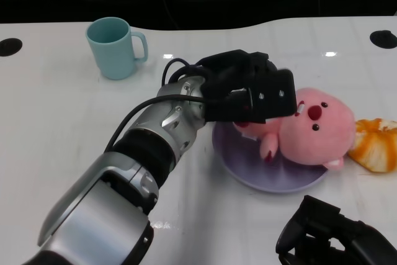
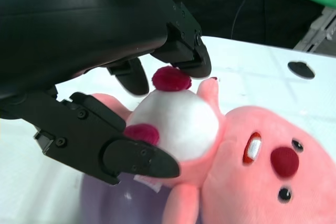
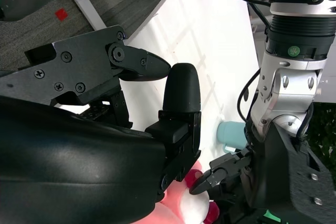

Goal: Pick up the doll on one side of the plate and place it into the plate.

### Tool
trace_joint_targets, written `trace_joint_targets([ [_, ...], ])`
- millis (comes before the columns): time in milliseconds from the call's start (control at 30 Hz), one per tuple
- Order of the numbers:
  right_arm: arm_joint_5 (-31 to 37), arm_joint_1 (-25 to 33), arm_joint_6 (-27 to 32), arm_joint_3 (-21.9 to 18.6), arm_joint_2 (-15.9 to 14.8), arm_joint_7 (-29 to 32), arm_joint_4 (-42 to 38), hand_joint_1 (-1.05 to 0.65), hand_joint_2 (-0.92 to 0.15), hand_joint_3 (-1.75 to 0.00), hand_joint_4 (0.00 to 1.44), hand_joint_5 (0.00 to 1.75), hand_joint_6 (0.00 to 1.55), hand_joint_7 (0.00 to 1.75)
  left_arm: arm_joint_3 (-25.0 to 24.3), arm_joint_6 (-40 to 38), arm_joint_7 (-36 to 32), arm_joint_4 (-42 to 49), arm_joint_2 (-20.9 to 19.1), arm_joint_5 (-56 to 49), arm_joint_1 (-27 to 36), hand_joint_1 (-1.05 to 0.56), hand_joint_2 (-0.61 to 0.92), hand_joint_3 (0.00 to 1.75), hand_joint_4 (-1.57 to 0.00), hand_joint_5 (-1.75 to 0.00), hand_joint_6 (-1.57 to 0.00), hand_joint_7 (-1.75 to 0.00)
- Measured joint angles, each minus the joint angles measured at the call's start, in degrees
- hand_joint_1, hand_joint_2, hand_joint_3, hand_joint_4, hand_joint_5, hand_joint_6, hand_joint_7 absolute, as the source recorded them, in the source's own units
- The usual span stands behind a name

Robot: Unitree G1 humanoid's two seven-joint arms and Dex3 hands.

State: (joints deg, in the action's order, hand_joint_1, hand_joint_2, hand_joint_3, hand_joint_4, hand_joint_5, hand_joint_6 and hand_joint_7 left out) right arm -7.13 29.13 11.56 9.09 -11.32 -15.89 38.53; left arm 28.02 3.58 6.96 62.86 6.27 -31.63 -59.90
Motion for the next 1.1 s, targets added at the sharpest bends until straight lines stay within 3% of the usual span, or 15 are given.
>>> trace_joint_targets([
  [200, -0.06, -0.02, -0.01, -0.35, -0.10, -0.11, 0.00, -0.24, -0.89, -0.61, 0.62, 1.75, 0.40, 1.68, 3.25, -0.15, 4.61, -3.85, -2.81, -3.14, -0.13, -0.91, 0.92, 0.25, 0.00, -0.27, -0.14, -0.07],
  [567, 0.03, -0.17, -0.16, -0.84, -0.19, -0.32, -0.10, -0.24, -0.89, -0.60, 0.63, 1.75, 0.40, 1.67, 3.55, -1.20, 9.53, -13.42, -7.48, -3.62, 0.14, -0.95, 0.92, 0.28, 0.00, -0.19, -0.11, -0.04],
  [867, -0.08, -0.26, -0.21, -1.32, -0.22, -0.45, -0.35, -0.24, -0.89, -0.60, 0.63, 1.75, 0.40, 1.68, 1.29, -2.46, 15.04, -28.31, -13.66, -1.64, 7.52, -0.95, 0.92, 0.27, 0.00, -0.17, -0.08, -0.03],
  [1100, -0.11, -0.50, -0.23, -2.05, -0.43, -0.84, -0.63, -0.26, -0.89, -0.59, 0.63, 1.75, 0.40, 1.68, -1.26, -2.89, 18.67, -40.19, -19.43, 0.31, 13.72, -0.90, 0.92, 0.24, 0.00, -0.30, -0.10, -0.04],
])
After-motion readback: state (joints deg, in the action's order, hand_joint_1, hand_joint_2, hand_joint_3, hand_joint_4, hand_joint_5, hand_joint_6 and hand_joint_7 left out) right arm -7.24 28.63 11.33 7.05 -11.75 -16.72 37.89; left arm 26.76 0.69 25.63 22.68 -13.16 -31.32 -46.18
